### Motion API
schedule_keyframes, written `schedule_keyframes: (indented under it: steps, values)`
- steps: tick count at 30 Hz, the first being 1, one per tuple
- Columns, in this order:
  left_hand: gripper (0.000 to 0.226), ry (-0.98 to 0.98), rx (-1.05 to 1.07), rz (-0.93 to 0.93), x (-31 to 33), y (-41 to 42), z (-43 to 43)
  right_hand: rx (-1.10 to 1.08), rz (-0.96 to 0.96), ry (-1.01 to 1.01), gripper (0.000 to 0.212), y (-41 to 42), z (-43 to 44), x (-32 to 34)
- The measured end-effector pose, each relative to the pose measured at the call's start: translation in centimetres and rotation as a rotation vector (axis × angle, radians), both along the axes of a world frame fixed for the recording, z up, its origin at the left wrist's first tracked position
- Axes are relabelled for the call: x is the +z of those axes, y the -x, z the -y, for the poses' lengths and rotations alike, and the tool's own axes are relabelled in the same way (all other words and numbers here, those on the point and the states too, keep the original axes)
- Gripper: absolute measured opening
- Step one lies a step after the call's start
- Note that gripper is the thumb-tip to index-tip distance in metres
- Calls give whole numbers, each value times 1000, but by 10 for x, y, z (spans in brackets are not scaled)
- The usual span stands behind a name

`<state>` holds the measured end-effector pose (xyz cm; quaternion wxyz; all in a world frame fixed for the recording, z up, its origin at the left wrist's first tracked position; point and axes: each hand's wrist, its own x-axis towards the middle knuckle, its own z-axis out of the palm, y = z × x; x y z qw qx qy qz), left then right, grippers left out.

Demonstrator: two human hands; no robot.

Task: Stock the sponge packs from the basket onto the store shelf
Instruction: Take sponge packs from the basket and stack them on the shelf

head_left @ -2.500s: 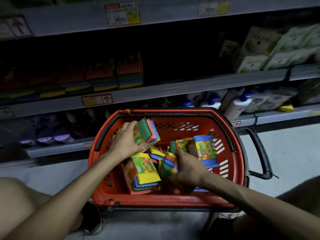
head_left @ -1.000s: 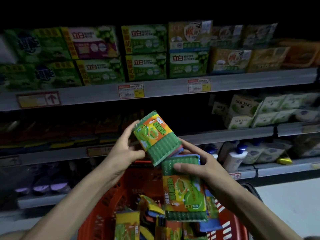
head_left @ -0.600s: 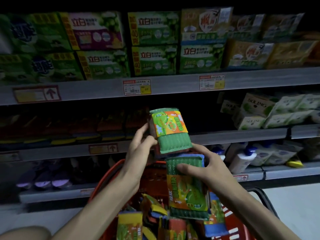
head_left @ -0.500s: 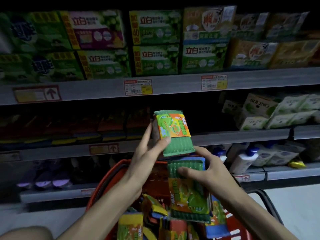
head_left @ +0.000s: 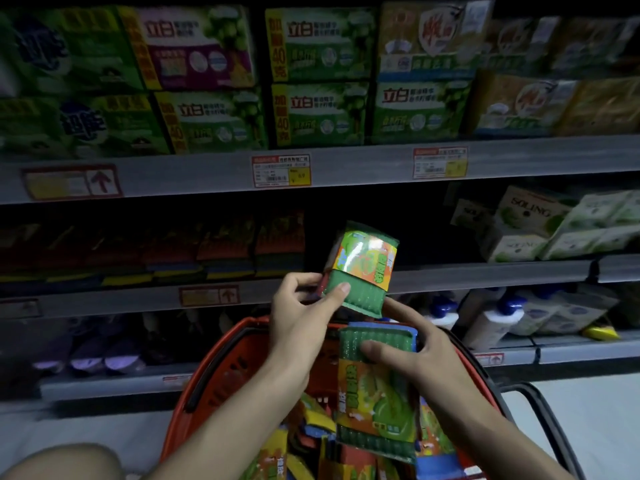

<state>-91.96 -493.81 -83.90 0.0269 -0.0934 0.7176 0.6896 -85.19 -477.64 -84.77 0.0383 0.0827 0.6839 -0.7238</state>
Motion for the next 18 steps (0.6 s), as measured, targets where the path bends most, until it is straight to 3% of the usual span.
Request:
schedule_keyframes:
  steps: [10, 18]
  values:
    - [30, 19, 56, -93, -6, 16, -7, 9, 2, 229, 63, 17, 9, -6]
    - [31, -135, 129, -99, -17, 41, -6, 14, -69, 213, 79, 36, 13, -13]
